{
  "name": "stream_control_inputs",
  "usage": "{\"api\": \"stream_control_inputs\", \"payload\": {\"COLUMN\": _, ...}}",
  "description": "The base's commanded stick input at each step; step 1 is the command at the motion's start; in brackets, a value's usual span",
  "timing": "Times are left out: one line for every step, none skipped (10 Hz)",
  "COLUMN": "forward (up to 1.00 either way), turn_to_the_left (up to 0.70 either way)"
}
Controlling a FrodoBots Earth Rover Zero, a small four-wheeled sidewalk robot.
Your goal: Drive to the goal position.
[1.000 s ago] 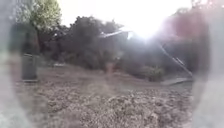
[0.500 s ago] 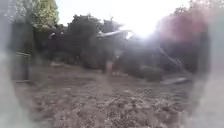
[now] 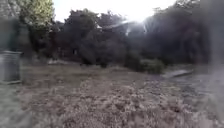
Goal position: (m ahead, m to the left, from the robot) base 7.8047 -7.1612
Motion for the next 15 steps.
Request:
{"api": "stream_control_inputs", "payload": {"forward": 0.7, "turn_to_the_left": 0.0}}
{"api": "stream_control_inputs", "payload": {"forward": 0.7, "turn_to_the_left": 0.0}}
{"api": "stream_control_inputs", "payload": {"forward": 0.7, "turn_to_the_left": 0.0}}
{"api": "stream_control_inputs", "payload": {"forward": 0.7, "turn_to_the_left": 0.0}}
{"api": "stream_control_inputs", "payload": {"forward": 0.7, "turn_to_the_left": 0.0}}
{"api": "stream_control_inputs", "payload": {"forward": 0.7, "turn_to_the_left": 0.0}}
{"api": "stream_control_inputs", "payload": {"forward": 0.7, "turn_to_the_left": 0.0}}
{"api": "stream_control_inputs", "payload": {"forward": 0.7, "turn_to_the_left": 0.0}}
{"api": "stream_control_inputs", "payload": {"forward": 0.7, "turn_to_the_left": 0.0}}
{"api": "stream_control_inputs", "payload": {"forward": 0.7, "turn_to_the_left": 0.0}}
{"api": "stream_control_inputs", "payload": {"forward": 0.7, "turn_to_the_left": 0.0}}
{"api": "stream_control_inputs", "payload": {"forward": 0.7, "turn_to_the_left": 0.0}}
{"api": "stream_control_inputs", "payload": {"forward": 0.7, "turn_to_the_left": 0.0}}
{"api": "stream_control_inputs", "payload": {"forward": 0.7, "turn_to_the_left": 0.0}}
{"api": "stream_control_inputs", "payload": {"forward": 0.7, "turn_to_the_left": 0.0}}
